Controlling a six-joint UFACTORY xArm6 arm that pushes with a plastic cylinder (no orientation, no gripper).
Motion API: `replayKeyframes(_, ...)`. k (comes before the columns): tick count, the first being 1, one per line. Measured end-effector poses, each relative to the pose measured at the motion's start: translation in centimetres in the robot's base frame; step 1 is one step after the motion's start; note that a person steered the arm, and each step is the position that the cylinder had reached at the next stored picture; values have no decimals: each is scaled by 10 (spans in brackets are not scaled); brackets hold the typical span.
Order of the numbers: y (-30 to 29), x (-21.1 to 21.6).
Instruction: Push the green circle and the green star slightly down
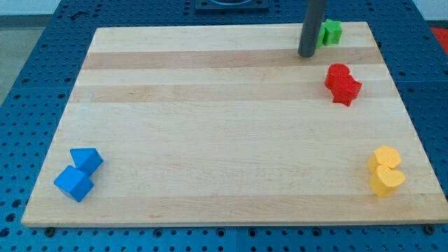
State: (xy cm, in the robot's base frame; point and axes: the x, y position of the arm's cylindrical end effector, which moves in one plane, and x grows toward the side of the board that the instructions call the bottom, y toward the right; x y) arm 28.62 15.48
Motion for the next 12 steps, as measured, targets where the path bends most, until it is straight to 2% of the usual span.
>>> replayKeyframes(3,59,0)
replayKeyframes(4,50,0)
replayKeyframes(5,15,1)
replayKeyframes(6,-56,8)
replayKeyframes(7,-100,1)
replayKeyframes(11,-104,-92)
replayKeyframes(12,-83,-93)
